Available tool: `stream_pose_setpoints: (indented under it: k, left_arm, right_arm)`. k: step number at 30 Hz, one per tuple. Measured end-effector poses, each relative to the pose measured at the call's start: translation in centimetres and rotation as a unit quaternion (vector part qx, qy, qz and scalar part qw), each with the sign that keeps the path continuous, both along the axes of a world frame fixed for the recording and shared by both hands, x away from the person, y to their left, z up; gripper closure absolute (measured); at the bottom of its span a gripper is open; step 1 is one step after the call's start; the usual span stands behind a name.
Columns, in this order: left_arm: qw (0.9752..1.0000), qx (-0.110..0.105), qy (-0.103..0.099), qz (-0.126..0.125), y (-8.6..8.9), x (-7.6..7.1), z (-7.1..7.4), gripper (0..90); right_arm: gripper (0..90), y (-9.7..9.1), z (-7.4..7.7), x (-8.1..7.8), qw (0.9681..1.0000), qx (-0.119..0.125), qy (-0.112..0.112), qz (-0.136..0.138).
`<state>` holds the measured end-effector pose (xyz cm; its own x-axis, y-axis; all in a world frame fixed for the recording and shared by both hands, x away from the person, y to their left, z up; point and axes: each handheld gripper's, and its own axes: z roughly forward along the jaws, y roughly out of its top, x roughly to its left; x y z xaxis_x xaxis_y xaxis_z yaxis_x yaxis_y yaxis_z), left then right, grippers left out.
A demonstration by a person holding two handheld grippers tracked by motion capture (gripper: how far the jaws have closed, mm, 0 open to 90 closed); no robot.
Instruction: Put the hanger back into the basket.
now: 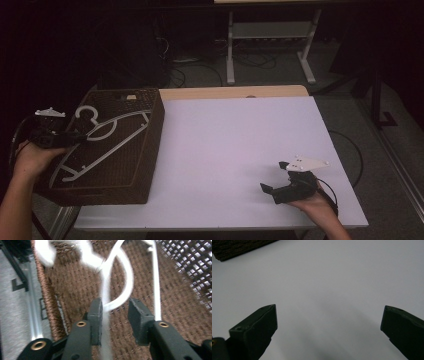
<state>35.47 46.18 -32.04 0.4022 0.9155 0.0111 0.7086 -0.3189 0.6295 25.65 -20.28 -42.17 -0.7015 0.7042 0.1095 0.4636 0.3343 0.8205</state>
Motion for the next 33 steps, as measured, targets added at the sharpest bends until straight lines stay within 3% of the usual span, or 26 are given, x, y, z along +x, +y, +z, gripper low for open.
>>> stream_pose_setpoints:
  k: [6,11,14,21,27,33]
  left_arm:
    - [0.9989,-0.036,-0.030,-0.001,-0.2,-0.5,0.9,45.1]
    - [0.9959,-0.071,-0.055,-0.011,-0.9,-0.9,1.7,32.2]
    - [0.9941,-0.081,-0.069,-0.021,-1.6,-1.2,2.1,25.0]
    - [0.9887,-0.110,-0.092,-0.043,-4.1,-2.0,3.1,16.8]
    - [0.9809,-0.139,-0.122,-0.059,-6.4,-2.9,3.9,13.0]
    - [0.9756,-0.148,-0.143,-0.078,-9.1,-3.9,4.0,8.1]
  right_arm:
    - [0.3,0.0,0.1,0.0,1.0000,0.000,-0.005,0.001]
    - [0.3,0.0,0.2,0.0,1.0000,0.001,-0.006,0.002]
    - [0.3,0.0,0.3,0.1,1.0000,0.003,-0.007,0.001]
    - [0.3,-0.1,1.1,0.5,0.9997,0.012,-0.021,0.002]
    - [0.3,-0.2,1.9,1.0,0.9990,0.027,-0.035,-0.001]
    - [0.3,-0.5,2.9,1.5,0.9977,0.048,-0.048,-0.007]
